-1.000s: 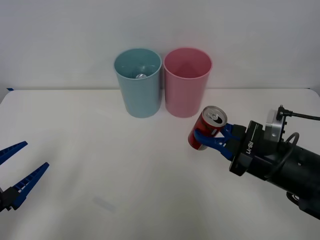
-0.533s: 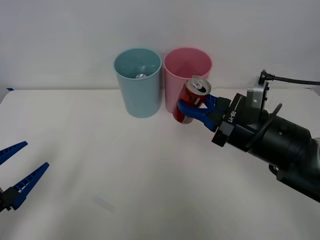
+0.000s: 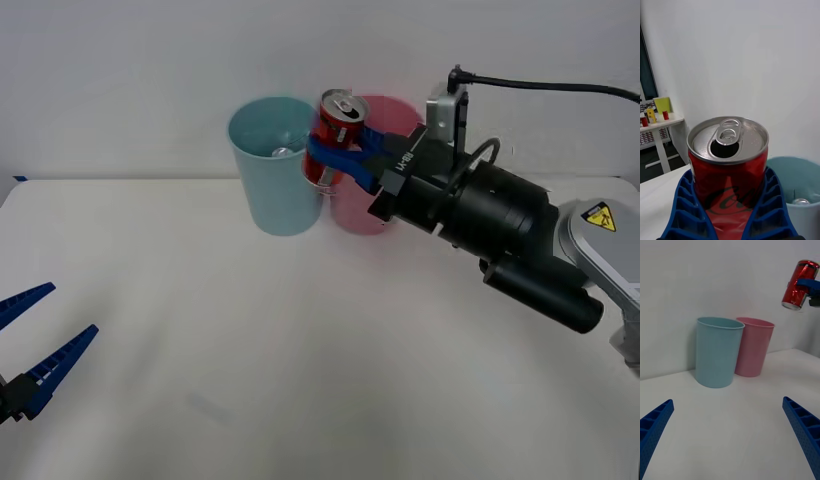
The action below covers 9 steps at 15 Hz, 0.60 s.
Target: Grasp the object on the table and drop it into the matching bin: aluminum can to the light blue bin, PET bottle to the pink bin.
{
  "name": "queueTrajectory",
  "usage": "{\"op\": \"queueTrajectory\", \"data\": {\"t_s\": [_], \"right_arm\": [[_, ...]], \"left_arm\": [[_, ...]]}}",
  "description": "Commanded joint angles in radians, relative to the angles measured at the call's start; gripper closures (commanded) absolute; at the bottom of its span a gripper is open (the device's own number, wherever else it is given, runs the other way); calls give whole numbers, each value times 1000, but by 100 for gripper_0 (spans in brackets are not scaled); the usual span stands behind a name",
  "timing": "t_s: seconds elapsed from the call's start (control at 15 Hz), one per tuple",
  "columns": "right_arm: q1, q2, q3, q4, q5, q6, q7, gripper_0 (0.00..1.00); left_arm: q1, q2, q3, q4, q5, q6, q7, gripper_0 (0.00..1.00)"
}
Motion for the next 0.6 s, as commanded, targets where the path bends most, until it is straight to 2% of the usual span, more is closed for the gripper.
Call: {"op": "queueTrajectory", "data": {"t_s": [0.07, 0.6], "right_arm": [[-127, 62, 19, 145, 10, 0, -2, 100], [-404, 215, 38, 534, 56, 23, 8, 100]], "left_arm": [[0, 0, 0, 0, 0, 0, 0, 0], [0, 0, 0, 0, 0, 0, 0, 0]]}}
